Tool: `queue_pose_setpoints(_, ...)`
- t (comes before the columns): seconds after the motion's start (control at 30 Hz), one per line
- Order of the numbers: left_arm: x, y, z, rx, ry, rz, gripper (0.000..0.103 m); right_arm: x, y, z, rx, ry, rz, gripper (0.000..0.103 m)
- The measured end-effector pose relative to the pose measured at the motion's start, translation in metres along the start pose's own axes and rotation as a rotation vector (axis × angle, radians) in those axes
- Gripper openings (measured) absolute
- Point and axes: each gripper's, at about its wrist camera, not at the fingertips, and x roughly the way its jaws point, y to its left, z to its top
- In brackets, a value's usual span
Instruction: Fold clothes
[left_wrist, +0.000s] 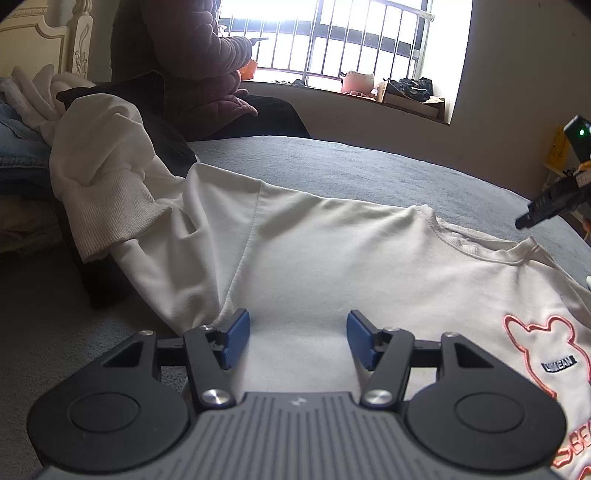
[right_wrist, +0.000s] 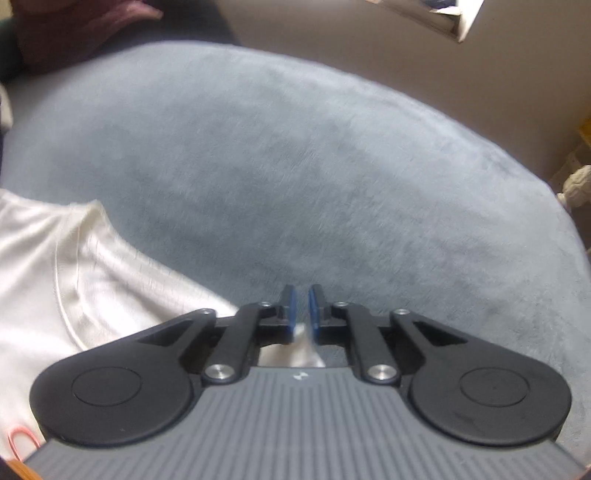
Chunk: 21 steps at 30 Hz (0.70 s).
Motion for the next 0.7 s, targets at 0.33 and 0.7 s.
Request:
queue_pose_setpoints(0.33,0.0,-0.001,0.001,0.003,0.0,0.001,0.06,0.007,0.031,0.007,-0.281,0.133,0.247,0.037)
queue_pose_setpoints(0.7,0.002,0.0,0.002,0.01,0.0,0.002,0.061,0.021,0.019,-0.002,-0.104,0.068,0.082,0.062)
